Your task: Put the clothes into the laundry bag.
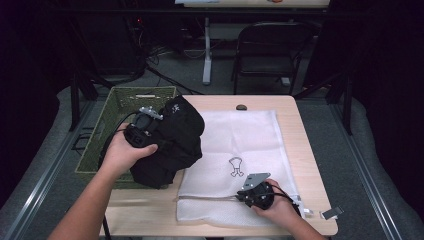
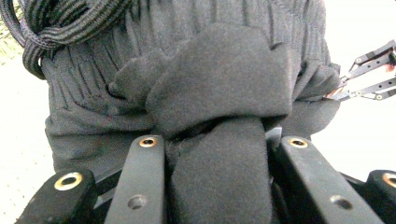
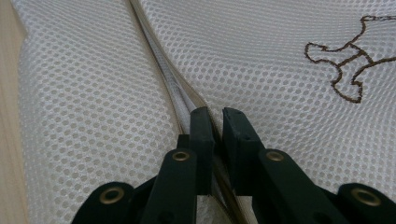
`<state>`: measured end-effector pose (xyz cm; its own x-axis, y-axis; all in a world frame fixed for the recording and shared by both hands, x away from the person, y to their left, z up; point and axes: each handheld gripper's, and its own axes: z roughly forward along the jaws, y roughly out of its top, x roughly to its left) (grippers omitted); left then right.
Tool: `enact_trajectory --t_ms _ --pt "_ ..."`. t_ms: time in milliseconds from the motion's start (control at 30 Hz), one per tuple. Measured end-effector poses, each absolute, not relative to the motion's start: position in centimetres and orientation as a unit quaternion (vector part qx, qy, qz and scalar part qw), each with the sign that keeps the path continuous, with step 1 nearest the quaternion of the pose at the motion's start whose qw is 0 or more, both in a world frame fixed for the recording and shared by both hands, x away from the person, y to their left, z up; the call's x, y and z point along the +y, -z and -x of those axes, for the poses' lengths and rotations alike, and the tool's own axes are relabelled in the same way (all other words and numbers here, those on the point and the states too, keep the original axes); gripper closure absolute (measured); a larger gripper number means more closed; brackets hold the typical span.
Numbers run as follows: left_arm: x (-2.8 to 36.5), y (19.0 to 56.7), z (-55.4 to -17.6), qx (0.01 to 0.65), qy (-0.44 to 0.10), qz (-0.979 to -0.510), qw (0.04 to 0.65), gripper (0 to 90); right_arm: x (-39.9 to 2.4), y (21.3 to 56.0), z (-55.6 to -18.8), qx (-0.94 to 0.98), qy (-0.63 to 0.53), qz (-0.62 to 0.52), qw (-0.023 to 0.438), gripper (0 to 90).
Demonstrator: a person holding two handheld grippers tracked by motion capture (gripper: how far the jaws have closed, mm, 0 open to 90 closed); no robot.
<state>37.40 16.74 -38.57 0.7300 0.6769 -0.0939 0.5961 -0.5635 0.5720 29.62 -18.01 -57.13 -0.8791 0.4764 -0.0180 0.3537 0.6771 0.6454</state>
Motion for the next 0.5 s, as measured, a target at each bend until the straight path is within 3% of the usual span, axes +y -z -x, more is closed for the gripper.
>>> enact_trajectory --t_ms 500 --pt "15.3 39.2 -37.1 0.347 -0.058 -0.885 0.305 66.3 -18.0 56.8 -30.0 0.909 -0.330 -0.245 0.076 88.9"
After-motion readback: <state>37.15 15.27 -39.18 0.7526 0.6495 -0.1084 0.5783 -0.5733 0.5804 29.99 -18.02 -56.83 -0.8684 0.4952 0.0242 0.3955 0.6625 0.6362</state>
